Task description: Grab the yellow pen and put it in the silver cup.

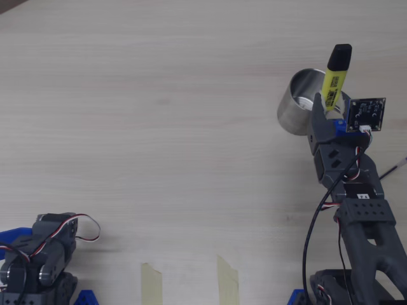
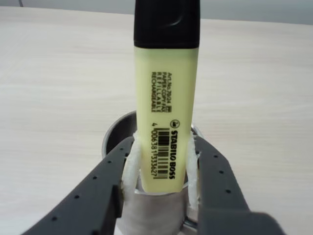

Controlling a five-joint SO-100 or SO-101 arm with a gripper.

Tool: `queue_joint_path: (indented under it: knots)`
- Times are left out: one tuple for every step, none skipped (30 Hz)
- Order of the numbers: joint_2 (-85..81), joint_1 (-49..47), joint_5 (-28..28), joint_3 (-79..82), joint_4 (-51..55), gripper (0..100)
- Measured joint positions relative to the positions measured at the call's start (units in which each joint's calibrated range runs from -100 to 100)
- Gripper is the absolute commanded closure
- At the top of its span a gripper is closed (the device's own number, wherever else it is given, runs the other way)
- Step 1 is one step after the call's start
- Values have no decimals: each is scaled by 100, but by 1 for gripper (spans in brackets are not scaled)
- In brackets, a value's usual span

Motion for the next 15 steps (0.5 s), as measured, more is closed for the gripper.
queue_joint_path:
  knots:
    - [0, 8, 0, -80, 0, 89]
    - [0, 8, 10, -161, 0, 89]
    - [0, 8, 21, -205, 0, 89]
    - [8, 0, 72, -259, 0, 89]
    - [50, 0, 154, -313, -17, 89]
    - [100, 0, 221, -366, -67, 89]
    - [150, 0, 262, -411, -151, 89]
    - [200, 0, 278, -429, -276, 89]
    - [267, 0, 293, -447, -410, 89]
    - [333, 0, 303, -447, -561, 89]
    - [416, 0, 303, -447, -703, 89]
    - [508, 0, 303, -447, -854, 89]
    - [591, 0, 303, -447, -1005, 89]
    - [675, 0, 303, -447, -1164, 89]
    - [758, 0, 298, -447, -1289, 89]
